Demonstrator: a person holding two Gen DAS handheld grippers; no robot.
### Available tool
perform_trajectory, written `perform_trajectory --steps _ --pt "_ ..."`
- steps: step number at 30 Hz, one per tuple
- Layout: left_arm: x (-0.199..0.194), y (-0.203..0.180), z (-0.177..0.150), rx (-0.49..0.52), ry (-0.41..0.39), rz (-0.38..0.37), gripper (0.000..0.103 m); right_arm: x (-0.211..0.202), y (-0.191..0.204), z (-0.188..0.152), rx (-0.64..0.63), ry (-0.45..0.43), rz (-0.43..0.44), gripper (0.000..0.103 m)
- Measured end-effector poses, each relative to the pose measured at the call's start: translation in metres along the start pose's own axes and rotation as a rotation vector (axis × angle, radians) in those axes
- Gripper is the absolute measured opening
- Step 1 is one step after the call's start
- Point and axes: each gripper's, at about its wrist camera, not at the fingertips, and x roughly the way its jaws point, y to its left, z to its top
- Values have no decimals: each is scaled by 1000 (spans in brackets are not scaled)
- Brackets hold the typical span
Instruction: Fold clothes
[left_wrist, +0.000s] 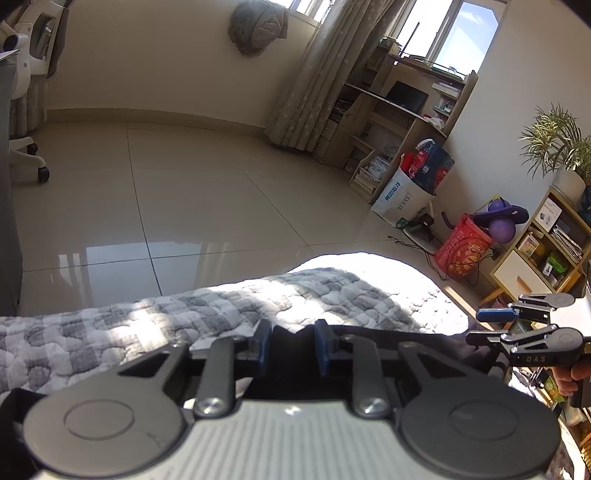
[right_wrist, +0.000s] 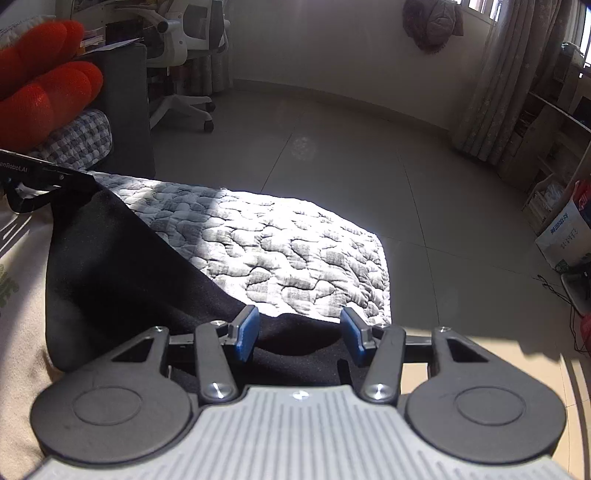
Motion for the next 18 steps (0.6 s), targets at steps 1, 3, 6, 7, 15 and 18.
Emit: perform_trajectory --steps 1,3,6,7,15,18 --pt "0 -1 -1 12 1 9 21 2 2 0 -13 13 2 38" --pt "1 -4 -1 29 -2 20 18 3 7 -1 -14 15 34 14" --pt "0 -7 -2 35 -17 36 16 3 21 -2 -67 1 -6 8" --pt "-2 -7 -2 32 -25 39 15 2 23 -2 -79 -6 -25 6" --pt "-12 0 1 -23 -116 64 13 4 15 16 -24 -114 -159 4" --pt "-2 -1 -3 -11 -96 105 13 24 19 15 -56 -81 -177 4"
